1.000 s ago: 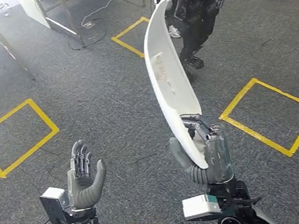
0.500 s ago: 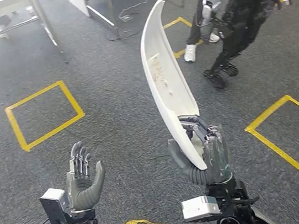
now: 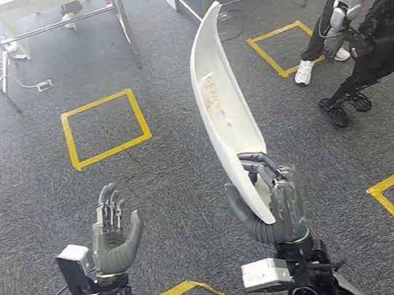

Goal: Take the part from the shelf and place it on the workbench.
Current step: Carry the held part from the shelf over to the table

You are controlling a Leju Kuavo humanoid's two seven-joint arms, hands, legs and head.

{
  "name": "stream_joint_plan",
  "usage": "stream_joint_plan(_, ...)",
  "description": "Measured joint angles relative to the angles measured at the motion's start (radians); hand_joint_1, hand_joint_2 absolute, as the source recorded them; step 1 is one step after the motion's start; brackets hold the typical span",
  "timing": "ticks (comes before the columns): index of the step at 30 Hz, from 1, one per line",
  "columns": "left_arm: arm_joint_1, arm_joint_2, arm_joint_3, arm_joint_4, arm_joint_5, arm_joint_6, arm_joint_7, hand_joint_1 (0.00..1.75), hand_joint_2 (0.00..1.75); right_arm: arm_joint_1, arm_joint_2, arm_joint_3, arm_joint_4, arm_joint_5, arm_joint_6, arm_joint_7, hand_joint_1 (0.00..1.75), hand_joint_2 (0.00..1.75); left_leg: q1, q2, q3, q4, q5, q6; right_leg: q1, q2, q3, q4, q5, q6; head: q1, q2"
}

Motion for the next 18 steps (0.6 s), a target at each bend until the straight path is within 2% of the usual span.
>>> stream_joint_plan(1,-0.002,0.0,0.0,0.0,0.0,0.0,0.0,0.0,1.75,0.001,0.0,0.0,0.0,0.0,0.0,0.0,1.75,1.75,0.001,0.026,-0.037,0.076,-0.035,-0.005,0.002,-0.016,0.0,0.0,0.0,-0.003,-0.008,0.0)
stream_joint_plan(2,-0.003,0.0,-0.001,0.001,0.0,0.0,0.0,0.0,1.75,0.002,0.0,0.0,0.0,0.001,0.0,0.001,1.75,1.75,0.003,0.039,-0.07,0.143,-0.06,-0.009,0.004,-0.032,-0.001,0.0,-0.001,-0.004,-0.013,0.0)
stream_joint_plan(3,-0.003,0.0,-0.001,0.002,0.001,0.0,0.0,0.0,1.75,0.002,0.0,0.0,0.0,0.001,0.0,0.001,1.75,1.75,0.005,0.044,-0.089,0.181,-0.069,-0.012,0.005,-0.047,-0.001,0.0,-0.002,-0.004,-0.016,0.0)
stream_joint_plan(4,-0.002,0.0,-0.001,0.003,0.001,0.0,0.0,0.0,1.75,0.002,0.0,0.0,0.0,0.001,0.0,0.001,1.75,1.75,0.005,0.047,-0.086,0.178,-0.058,-0.012,0.005,-0.062,0.0,0.0,-0.004,-0.004,-0.02,0.0)
stream_joint_plan(5,-0.002,0.0,-0.002,0.004,0.002,0.0,0.0,0.0,1.75,0.002,0.0,0.0,0.0,0.001,0.0,0.002,1.75,1.75,0.006,0.051,-0.062,0.132,-0.031,-0.011,0.005,-0.076,0.002,0.001,-0.006,-0.002,-0.023,0.0)
stream_joint_plan(6,-0.003,0.0,-0.002,0.004,0.002,0.0,0.0,0.0,1.75,0.002,0.0,0.0,0.0,0.001,0.0,0.002,1.75,1.75,0.005,0.065,-0.02,0.058,0.002,-0.008,0.005,-0.089,0.005,0.001,-0.009,0.0,-0.026,0.0)
stream_joint_plan(8,-0.005,-0.001,-0.002,0.005,0.002,0.0,0.0,0.0,1.75,0.002,0.0,0.0,0.0,0.001,0.0,0.002,1.75,1.75,-0.003,0.104,0.053,-0.078,0.047,0.004,0.011,-0.11,0.01,0.001,-0.017,0.009,-0.029,0.0)
stream_joint_plan(9,-0.006,-0.001,-0.002,0.005,0.002,0.0,0.0,0.0,1.75,0.002,0.0,0.0,0.0,0.001,0.0,0.002,1.75,1.75,-0.007,0.115,0.071,-0.111,0.055,0.012,0.014,-0.118,0.013,0.002,-0.021,0.014,-0.028,0.0)
stream_joint_plan(10,-0.007,-0.001,-0.002,0.005,0.002,0.0,0.0,0.0,1.75,0.001,0.0,0.0,0.0,0.001,0.0,0.003,1.75,1.75,-0.012,0.114,0.074,-0.12,0.054,0.02,0.016,-0.127,0.016,0.001,-0.023,0.02,-0.025,0.0)
stream_joint_plan(12,-0.007,-0.001,-0.002,0.005,0.003,0.0,0.0,0.0,1.75,0.0,0.0,0.0,0.0,0.001,0.0,0.002,1.75,1.75,-0.011,0.089,0.075,-0.125,0.055,0.033,0.014,-0.14,0.023,0.0,-0.031,0.031,-0.021,0.0)
stream_joint_plan(13,-0.007,-0.001,-0.002,0.005,0.004,0.001,0.0,0.0,1.75,-0.001,0.0,-0.001,0.0,0.001,0.0,0.002,1.75,1.75,-0.008,0.077,0.078,-0.129,0.056,0.039,0.011,-0.129,0.022,0.01,-0.042,0.036,-0.021,0.0)
stream_joint_plan(14,-0.008,-0.001,-0.003,0.005,0.004,0.001,0.0,0.0,1.75,-0.001,0.0,-0.001,0.0,0.001,0.0,0.002,1.75,1.75,-0.004,0.066,0.081,-0.134,0.058,0.044,0.009,-0.105,0.009,0.044,-0.065,0.039,-0.018,0.0)
stream_joint_plan(16,-0.01,-0.003,-0.003,0.006,0.006,0.001,0.0,0.0,1.75,-0.001,0.0,-0.001,0.0,0.001,0.0,0.003,1.75,1.75,0.0,0.041,0.084,-0.137,0.059,0.051,0.006,-0.047,-0.05,0.175,-0.131,0.045,-0.004,0.0)
stream_joint_plan(17,-0.01,-0.004,-0.004,0.006,0.007,0.001,0.0,0.0,1.75,0.0,0.0,-0.001,0.0,0.001,0.0,0.004,1.75,1.75,-0.001,0.028,0.084,-0.137,0.059,0.052,0.005,-0.031,-0.087,0.249,-0.159,0.047,0.003,0.0)
stream_joint_plan(18,-0.009,-0.004,-0.004,0.006,0.008,0.002,0.0,0.0,1.75,0.001,0.0,-0.001,0.0,0.001,0.0,0.005,1.75,1.75,-0.001,0.013,0.084,-0.136,0.059,0.052,0.005,-0.023,-0.114,0.298,-0.17,0.048,0.009,0.0)
